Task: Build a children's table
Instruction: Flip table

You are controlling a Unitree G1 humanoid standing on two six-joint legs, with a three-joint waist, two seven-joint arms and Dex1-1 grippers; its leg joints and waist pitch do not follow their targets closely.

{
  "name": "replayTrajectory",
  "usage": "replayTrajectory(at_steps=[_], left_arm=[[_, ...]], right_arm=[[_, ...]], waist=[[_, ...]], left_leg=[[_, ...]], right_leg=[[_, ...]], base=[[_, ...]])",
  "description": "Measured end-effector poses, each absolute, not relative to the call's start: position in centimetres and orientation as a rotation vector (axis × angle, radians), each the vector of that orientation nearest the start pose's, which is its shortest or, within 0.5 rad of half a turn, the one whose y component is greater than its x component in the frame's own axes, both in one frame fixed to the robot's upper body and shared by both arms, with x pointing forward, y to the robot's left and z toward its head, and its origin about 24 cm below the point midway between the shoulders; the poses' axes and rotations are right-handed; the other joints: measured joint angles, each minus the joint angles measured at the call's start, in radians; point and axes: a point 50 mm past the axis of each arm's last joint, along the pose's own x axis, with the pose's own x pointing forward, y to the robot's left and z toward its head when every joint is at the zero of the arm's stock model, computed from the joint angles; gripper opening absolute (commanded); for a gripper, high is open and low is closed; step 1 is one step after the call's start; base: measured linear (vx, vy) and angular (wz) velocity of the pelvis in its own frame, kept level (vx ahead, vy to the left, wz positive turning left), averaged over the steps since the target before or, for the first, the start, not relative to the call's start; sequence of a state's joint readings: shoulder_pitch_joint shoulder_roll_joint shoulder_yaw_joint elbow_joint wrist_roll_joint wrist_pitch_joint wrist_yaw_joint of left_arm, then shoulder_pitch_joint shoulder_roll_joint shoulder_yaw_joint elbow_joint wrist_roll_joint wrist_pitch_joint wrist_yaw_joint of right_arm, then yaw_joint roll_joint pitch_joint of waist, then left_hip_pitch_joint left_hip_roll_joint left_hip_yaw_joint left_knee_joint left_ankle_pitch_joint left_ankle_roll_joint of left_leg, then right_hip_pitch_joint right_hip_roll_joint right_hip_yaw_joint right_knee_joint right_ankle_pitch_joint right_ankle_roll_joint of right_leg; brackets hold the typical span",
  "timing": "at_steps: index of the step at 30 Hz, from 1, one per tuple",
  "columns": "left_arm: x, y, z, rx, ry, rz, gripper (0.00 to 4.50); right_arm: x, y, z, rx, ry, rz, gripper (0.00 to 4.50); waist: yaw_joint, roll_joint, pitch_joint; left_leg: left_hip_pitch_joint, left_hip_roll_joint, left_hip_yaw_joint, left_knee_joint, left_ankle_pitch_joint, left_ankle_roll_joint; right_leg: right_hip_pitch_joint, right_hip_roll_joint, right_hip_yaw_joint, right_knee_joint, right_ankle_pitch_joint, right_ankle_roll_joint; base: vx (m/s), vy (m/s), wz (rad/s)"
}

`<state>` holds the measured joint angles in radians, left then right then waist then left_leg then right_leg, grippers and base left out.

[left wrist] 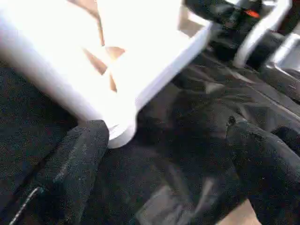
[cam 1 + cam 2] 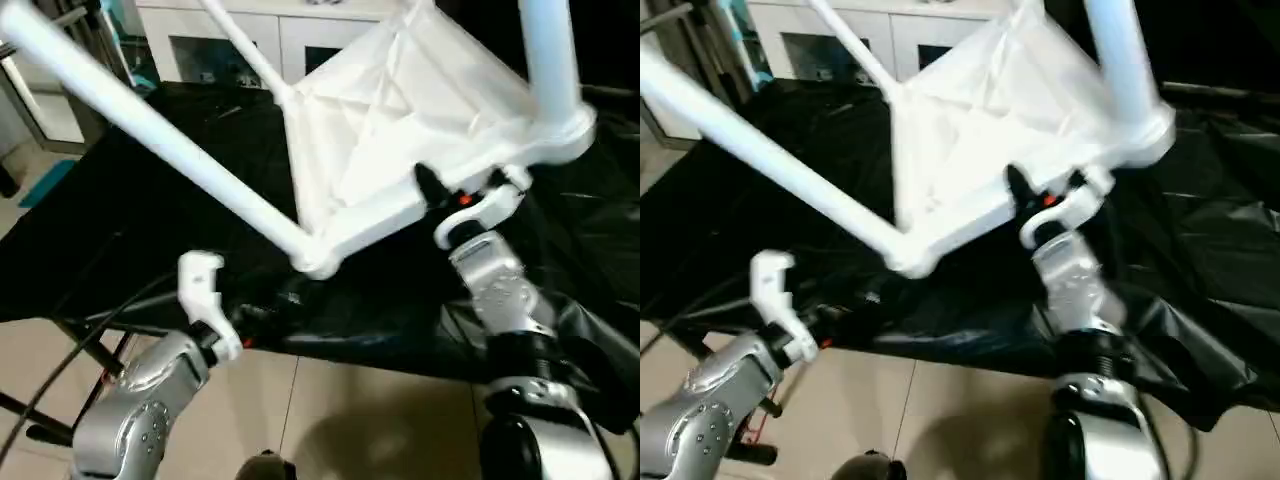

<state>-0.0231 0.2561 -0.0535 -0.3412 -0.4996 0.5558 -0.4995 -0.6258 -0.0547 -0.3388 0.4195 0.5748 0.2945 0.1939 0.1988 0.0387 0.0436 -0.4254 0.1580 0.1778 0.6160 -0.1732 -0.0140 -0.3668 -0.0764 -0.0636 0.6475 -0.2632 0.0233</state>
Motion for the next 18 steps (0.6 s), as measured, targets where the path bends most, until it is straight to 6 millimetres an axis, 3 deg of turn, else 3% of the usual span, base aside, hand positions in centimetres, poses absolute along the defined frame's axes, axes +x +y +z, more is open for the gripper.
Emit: replayTrajectory(at_steps=[8,18], left_arm=[[24.0,11.4,10.0,-0.117,0.142,-0.846,4.5],[26.5,11.2,13.5,0.055,-0.038,-0.75,4.5]], right_arm=[[35.1,-18.1,13.3,0.455,-0.072,0.08,2.0],[34.5,-21.1,15.5,0.121,-0.125,-0.041,2.0]], waist=[[-0.002,0.002,-0.001],[-0.004,0.0,-0.001]], left_leg=[[0.005,-0.001,0.001,-0.006,0.004,-0.007],[0.012,-0.001,0.003,-0.014,0.008,-0.014]], right_leg=[[0.002,0.0,0.002,-0.001,0.007,0.002],[0.003,0.0,0.003,-0.001,0.013,0.004]], base=[[0.0,0.0,0.0],[0.0,0.0,0.0]])
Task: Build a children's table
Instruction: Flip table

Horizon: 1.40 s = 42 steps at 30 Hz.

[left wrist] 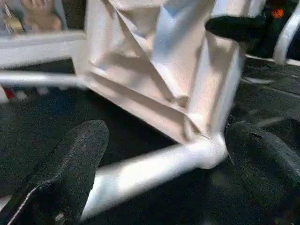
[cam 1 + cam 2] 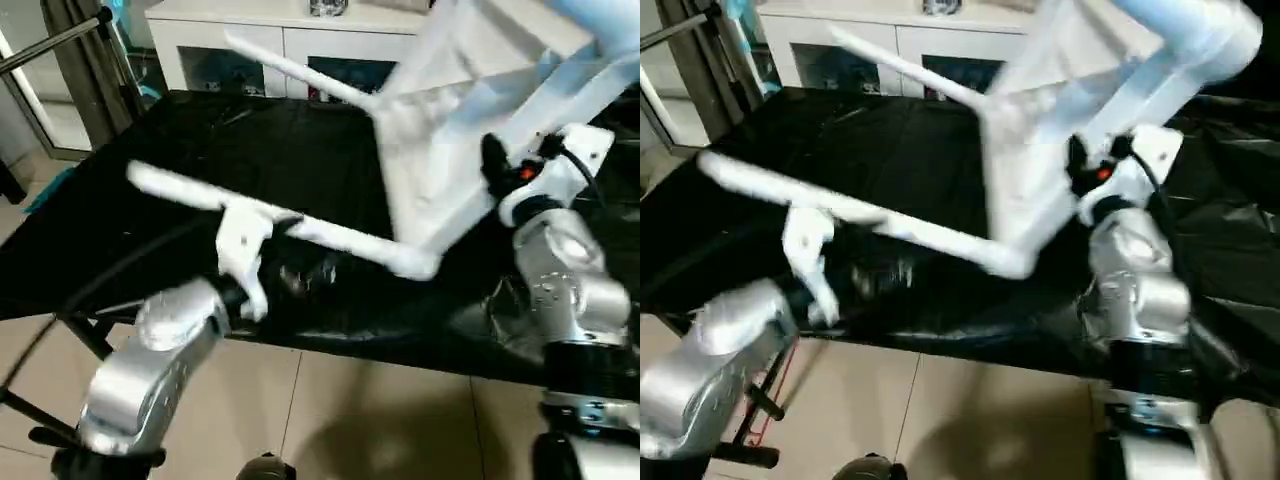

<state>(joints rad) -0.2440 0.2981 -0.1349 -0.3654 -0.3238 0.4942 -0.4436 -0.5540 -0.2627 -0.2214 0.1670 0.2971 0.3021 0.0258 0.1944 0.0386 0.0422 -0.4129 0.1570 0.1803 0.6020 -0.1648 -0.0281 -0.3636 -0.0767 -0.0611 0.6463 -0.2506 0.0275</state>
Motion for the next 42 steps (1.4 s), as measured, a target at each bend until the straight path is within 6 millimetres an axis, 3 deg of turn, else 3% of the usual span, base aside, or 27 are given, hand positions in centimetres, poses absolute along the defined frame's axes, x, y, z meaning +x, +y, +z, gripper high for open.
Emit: replayTrajectory(at_steps=[6,11,15,17,20,24,29,37,42], left_arm=[[27.7,11.4,15.1,0.167,-0.125,-0.697,4.5],[28.3,10.3,17.3,0.264,-0.218,-0.75,4.5],[28.9,9.5,18.6,0.454,-0.289,-0.793,4.5],[29.3,9.3,18.9,0.508,-0.315,-0.792,4.5],[30.0,9.1,18.8,0.554,-0.323,-0.784,4.5],[30.7,8.8,20.1,0.659,-0.401,-0.791,4.5],[30.5,8.2,21.7,0.767,-0.552,-0.791,4.5],[29.6,7.7,23.6,0.823,-0.804,-0.72,4.5],[28.8,7.4,24.6,0.831,-0.918,-0.733,4.5]], right_arm=[[34.5,-22.4,16.1,-0.051,-0.117,-0.08,1.99],[35.3,-23.0,16.5,-0.101,-0.104,-0.088,1.96],[36.2,-23.0,16.8,-0.155,-0.093,-0.012,1.96],[36.6,-22.5,16.9,-0.192,-0.092,0.042,1.96],[37.1,-22.0,17.0,-0.191,-0.101,0.077,2.66],[37.5,-21.6,16.2,-0.217,-0.075,0.081,2.92],[37.2,-21.1,15.6,-0.199,-0.099,0.069,3.37],[34.5,-21.0,13.1,-0.138,-0.197,0.054,3.37],[33.2,-21.0,14.3,-0.13,-0.339,0.056,3.37]], waist=[[0.001,-0.003,-0.001],[0.0,-0.003,0.0],[-0.015,-0.004,0.0],[-0.032,-0.004,-0.001],[-0.048,-0.005,-0.001],[-0.052,-0.006,0.0],[-0.051,-0.006,0.0],[-0.047,-0.006,0.0],[-0.05,-0.005,0.0]], left_leg=[[0.0,0.0,0.0,0.0,0.0,0.0],[-0.002,0.0,0.001,0.001,0.002,0.002],[-0.004,0.0,0.001,0.001,0.004,0.006],[-0.004,0.0,0.001,0.001,0.004,0.006],[-0.006,0.001,0.001,0.001,0.008,0.012],[-0.008,0.001,0.001,0.001,0.011,0.017],[-0.008,0.001,0.001,0.001,0.011,0.018],[-0.01,0.001,0.001,0.001,0.011,0.018],[-0.009,0.001,0.001,0.0,0.011,0.018]], right_leg=[[0.001,0.0,0.0,0.0,0.0,0.0],[-0.001,0.0,0.0,0.0,0.004,-0.007],[-0.004,0.0,0.0,0.0,0.005,-0.008],[-0.004,0.0,0.0,0.0,0.005,-0.008],[-0.006,0.001,0.0,0.001,0.005,-0.009],[-0.009,0.001,-0.001,0.001,0.006,-0.011],[-0.009,0.0,0.0,0.001,0.006,-0.011],[-0.01,0.0,-0.001,0.001,0.005,-0.012],[-0.01,0.0,-0.001,0.002,0.006,-0.012]], base=[[0.0,0.0,0.0],[0.0,0.0,0.0],[0.0,0.0,0.0],[0.0,0.0,0.0],[0.0,0.0,0.0],[0.0,0.0,0.0],[0.0,0.0,0.0],[0.0,0.0,0.0],[0.0,0.0,0.0]])
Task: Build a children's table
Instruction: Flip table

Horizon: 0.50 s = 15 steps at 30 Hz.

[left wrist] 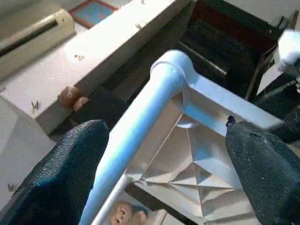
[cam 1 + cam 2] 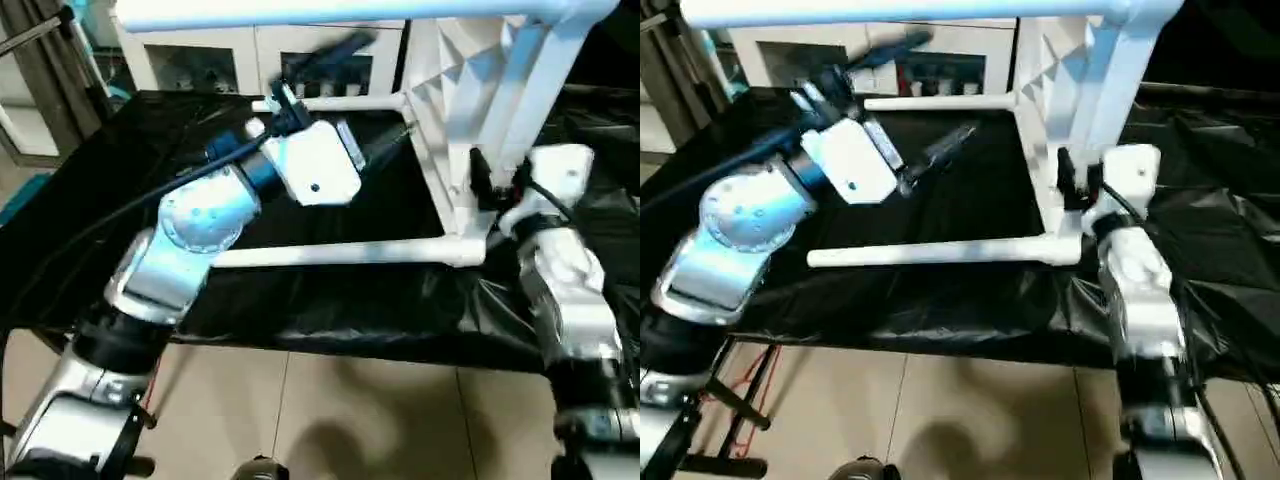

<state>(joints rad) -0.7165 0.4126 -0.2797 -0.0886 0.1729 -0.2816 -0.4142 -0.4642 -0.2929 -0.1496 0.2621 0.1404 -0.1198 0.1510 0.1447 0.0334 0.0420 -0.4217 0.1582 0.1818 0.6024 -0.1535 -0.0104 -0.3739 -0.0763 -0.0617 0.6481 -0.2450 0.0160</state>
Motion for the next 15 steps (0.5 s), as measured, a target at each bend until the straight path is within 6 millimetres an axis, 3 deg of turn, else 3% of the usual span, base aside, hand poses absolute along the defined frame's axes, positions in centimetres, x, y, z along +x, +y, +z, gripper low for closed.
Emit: replayTrajectory(at_steps=[4,10,15], left_arm=[[28.9,7.6,24.7,0.886,-0.949,-0.714,4.5],[30.7,8.7,25.5,0.992,-0.942,-0.548,4.5],[31.9,9.1,27.2,1.041,-0.952,-0.468,4.5]], right_arm=[[32.0,-21.3,15.5,-0.116,-0.457,0.043,3.37],[29.8,-21.1,16.0,-0.103,-0.554,0.095,3.37],[28.6,-19.5,15.3,-0.125,-0.541,0.217,3.37]], waist=[[0.002,0.0,0.0],[0.002,0.0,0.0],[0.003,0.0,0.0]], left_leg=[[0.0,0.0,0.0,0.0,0.0,0.0],[0.0,0.0,0.0,0.0,0.0,0.0],[0.0,0.0,0.0,0.0,0.0,0.0]], right_leg=[[0.0,0.0,0.0,0.0,0.0,0.0],[0.0,0.0,0.0,-0.001,0.002,0.001],[0.0,0.0,0.0,-0.001,0.002,0.001]], base=[[0.0,0.0,0.0],[0.0,0.0,0.0],[0.0,0.0,0.0]])
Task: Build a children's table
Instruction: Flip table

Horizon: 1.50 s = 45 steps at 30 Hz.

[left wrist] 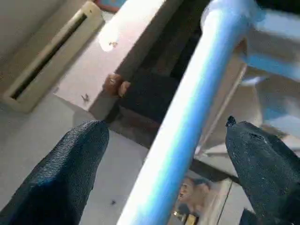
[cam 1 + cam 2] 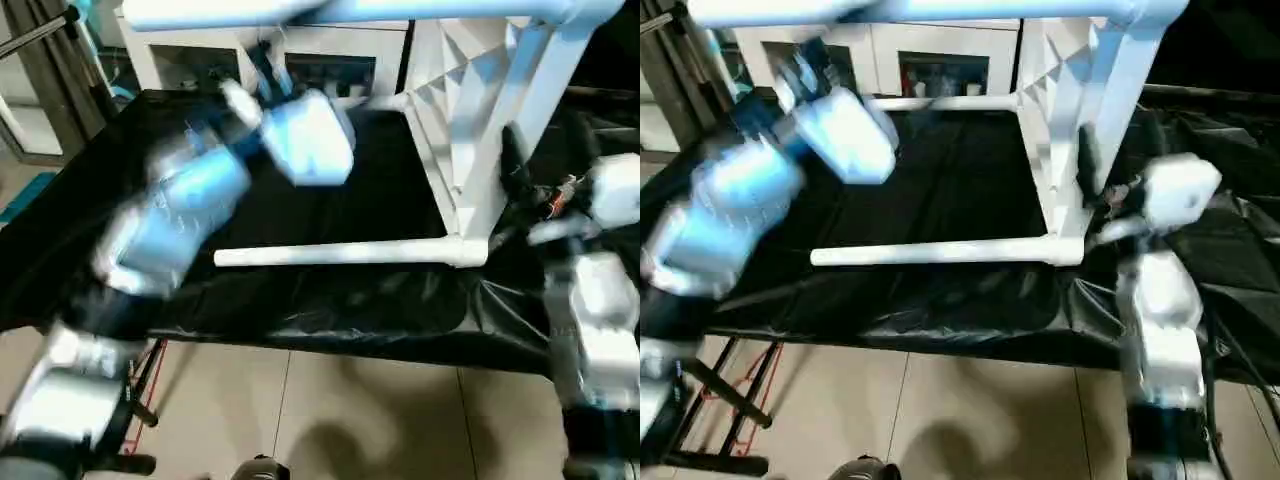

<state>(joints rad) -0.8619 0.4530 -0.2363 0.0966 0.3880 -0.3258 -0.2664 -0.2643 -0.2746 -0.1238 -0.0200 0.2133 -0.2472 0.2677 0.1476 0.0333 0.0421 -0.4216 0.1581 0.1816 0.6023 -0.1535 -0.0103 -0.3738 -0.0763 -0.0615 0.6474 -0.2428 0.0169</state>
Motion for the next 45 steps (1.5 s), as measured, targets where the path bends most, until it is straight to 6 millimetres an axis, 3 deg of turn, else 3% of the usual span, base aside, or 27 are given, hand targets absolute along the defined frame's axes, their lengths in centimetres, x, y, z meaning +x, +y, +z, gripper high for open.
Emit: replayTrajectory(at_steps=[6,17,19,21,23,33,34,38,40,45], left_arm=[[33.9,9.7,26.5,1.096,-0.854,-0.411,4.5],[35.9,9.7,27.3,1.112,-0.809,-0.32,4.5],[36.0,9.5,27.4,1.107,-0.814,-0.323,4.22],[36.0,9.5,27.5,1.107,-0.816,-0.323,4.22],[36.1,9.5,27.4,1.105,-0.81,-0.325,3.84],[36.6,9.6,27.8,1.103,-0.807,-0.31,3.25],[36.6,9.6,27.7,1.104,-0.803,-0.31,2.93],[37.0,9.8,27.9,1.129,-0.783,-0.299,2.89],[37.1,9.8,28.0,1.128,-0.778,-0.295,2.57],[37.3,9.8,27.9,1.145,-0.746,-0.306,2.36]], right_arm=[[28.3,-16.3,14.6,-0.136,-0.5,0.418,3.37],[28.1,-15.2,14.6,-0.116,-0.489,0.485,3.37],[28.0,-14.8,14.5,-0.109,-0.486,0.505,3.48],[27.7,-14.4,14.4,-0.104,-0.487,0.523,3.48],[27.6,-14.2,14.4,-0.103,-0.49,0.533,3.48],[27.2,-13.5,13.7,-0.095,-0.468,0.557,3.48],[27.1,-13.4,13.6,-0.092,-0.467,0.561,3.48],[27.1,-13.3,13.6,-0.089,-0.466,0.569,3.48],[27.1,-13.2,13.6,-0.088,-0.466,0.572,3.48],[27.0,-13.2,13.4,-0.088,-0.46,0.573,3.48]], waist=[[-0.001,0.0,0.0],[0.024,-0.001,0.0],[0.024,-0.001,0.0],[0.025,-0.001,0.0],[0.024,-0.001,0.0],[0.028,0.0,0.0],[0.028,0.0,0.0],[0.031,0.001,0.0],[0.031,0.001,0.0],[0.037,0.003,0.0]], left_leg=[[0.0,0.0,0.0,0.0,0.0,0.0],[-0.001,0.0,0.0,0.0,0.0,0.0],[-0.001,0.0,0.0,0.0,0.0,0.0],[-0.001,0.0,0.0,0.0,0.0,0.0],[-0.002,0.0,0.0,0.0,0.0,0.0],[-0.002,0.0,0.0,0.0,0.0,0.0],[-0.002,0.0,0.0,0.0,0.0,0.0],[-0.002,0.0,0.0,0.0,0.0,0.0],[-0.002,0.0,-0.001,0.0,0.0,0.0],[-0.002,0.0,-0.001,-0.001,0.0,0.0]], right_leg=[[-0.001,0.0,0.0,0.0,0.002,0.0],[-0.001,0.0,0.0,-0.001,0.002,0.0],[-0.002,0.0,0.0,-0.001,0.002,0.0],[-0.002,0.0,0.0,-0.001,0.002,0.0],[-0.002,0.0,0.0,-0.001,0.002,0.0],[-0.002,0.0,0.0,-0.001,0.002,0.0],[-0.002,0.0,0.0,-0.001,0.002,0.0],[-0.002,0.0,0.0,-0.001,0.002,0.0],[-0.002,0.0,0.0,-0.001,0.003,-0.001],[-0.003,0.0,0.0,-0.001,0.003,-0.001]], base=[[0.0,0.0,0.0],[0.0,0.0,0.0],[0.0,0.0,0.0],[0.0,0.0,0.0],[0.0,0.0,0.0],[0.0,0.0,0.0],[0.0,0.0,0.0],[0.0,0.0,0.0],[0.0,0.0,0.0],[0.0,0.0,0.0]])
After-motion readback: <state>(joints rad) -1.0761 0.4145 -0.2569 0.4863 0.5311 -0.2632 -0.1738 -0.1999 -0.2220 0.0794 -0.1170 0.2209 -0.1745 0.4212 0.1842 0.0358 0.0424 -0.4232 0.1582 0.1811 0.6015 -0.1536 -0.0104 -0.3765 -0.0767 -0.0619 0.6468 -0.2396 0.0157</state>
